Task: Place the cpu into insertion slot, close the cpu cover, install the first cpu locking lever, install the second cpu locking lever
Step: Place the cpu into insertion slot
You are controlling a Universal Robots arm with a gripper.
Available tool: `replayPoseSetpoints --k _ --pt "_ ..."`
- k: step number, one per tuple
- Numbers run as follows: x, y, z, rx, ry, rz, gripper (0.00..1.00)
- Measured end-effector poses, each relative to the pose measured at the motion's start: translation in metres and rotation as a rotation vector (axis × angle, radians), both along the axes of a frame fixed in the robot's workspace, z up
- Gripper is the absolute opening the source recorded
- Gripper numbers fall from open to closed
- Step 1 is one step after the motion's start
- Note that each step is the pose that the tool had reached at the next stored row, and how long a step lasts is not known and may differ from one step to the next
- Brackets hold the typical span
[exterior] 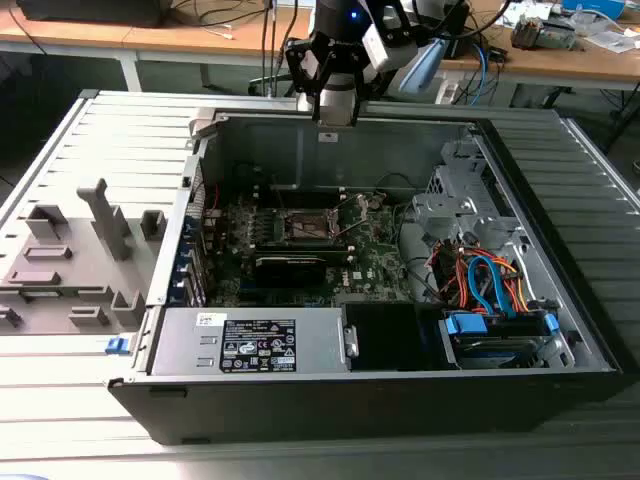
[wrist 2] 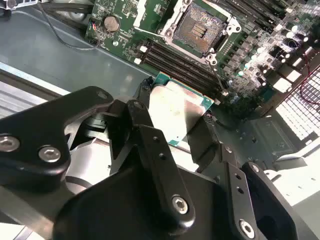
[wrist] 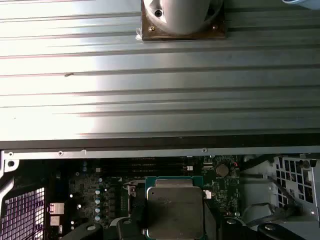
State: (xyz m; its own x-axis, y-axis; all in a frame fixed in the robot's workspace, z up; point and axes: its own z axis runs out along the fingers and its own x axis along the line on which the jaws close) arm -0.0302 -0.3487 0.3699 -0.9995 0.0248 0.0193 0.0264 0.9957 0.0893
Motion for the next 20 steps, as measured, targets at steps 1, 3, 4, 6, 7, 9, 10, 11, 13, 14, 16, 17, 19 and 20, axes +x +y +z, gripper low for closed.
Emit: replayPoseSetpoints --k 1,3,4,6,7,9,10,11,13,14,16,17,19,20 --pt "0.0000 0.0000 0.0000 0.0000 0.0000 0.000 0.55" --pt "-0.0002 -0.0002 -0.0003 -0.0002 0.0001 0.000 0.55" --pt "-0.0003 -0.0002 -0.0004 -0.0001 0.0000 0.000 0.55" --pt "-0.0005 -0.0002 -0.0006 0.0000 0.0000 0.000 0.55" --pt "-0.0007 -0.0002 -0.0006 -0.0001 0.0001 0.000 0.55" --pt "-0.0012 -0.0009 -0.0036 0.0000 0.0000 0.000 0.55" --pt "-0.0012 -0.0010 -0.0037 0.0000 0.0000 0.000 0.55" --pt "-0.0012 -0.0011 -0.0039 0.0000 0.0001 0.000 0.55" --pt "-0.0012 -0.0013 -0.0042 -0.0001 0.0000 0.000 0.55" --pt "-0.0012 -0.0018 -0.0047 0.0000 0.0000 0.000 0.55" --pt "-0.0012 -0.0026 -0.0055 -0.0001 0.0000 0.000 0.55" --pt "-0.0012 -0.0027 -0.0056 0.0000 0.0000 0.000 0.55" --pt "-0.0012 -0.0029 -0.0058 0.0002 0.0000 0.000 0.55" --pt "-0.0012 -0.0037 -0.0061 0.0000 0.0000 0.000 0.55"
